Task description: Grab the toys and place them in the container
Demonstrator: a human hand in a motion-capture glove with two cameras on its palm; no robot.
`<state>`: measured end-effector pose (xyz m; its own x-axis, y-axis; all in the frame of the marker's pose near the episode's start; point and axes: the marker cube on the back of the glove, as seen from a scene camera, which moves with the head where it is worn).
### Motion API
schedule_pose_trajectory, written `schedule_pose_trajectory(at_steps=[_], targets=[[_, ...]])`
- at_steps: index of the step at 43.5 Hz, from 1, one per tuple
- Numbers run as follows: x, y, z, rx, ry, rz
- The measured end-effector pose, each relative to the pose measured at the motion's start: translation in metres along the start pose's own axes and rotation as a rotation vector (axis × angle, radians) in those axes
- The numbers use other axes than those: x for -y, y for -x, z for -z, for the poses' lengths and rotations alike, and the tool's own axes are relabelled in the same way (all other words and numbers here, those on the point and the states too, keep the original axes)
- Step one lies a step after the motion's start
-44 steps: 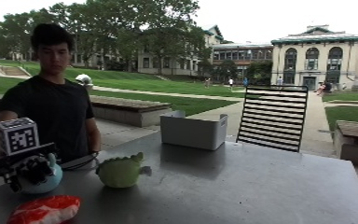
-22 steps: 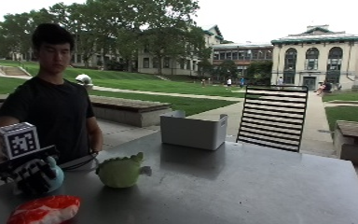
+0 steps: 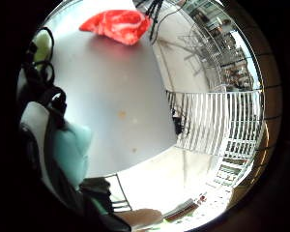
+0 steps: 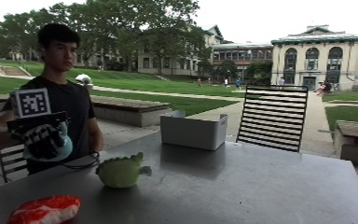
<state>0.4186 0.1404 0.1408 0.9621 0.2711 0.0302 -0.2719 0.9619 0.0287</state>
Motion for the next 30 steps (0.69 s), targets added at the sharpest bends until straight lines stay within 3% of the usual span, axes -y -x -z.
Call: schedule_pose_trajectory(at_steps=[5,13,30], targets=[[0.026,0.026,0.055,-0.012,-0.119,-0.045],[0.065,0.086,0.129,-0.041,-0.146,-0.002],[0.097,0.279,0.162,-0.128,-0.112,0.105]])
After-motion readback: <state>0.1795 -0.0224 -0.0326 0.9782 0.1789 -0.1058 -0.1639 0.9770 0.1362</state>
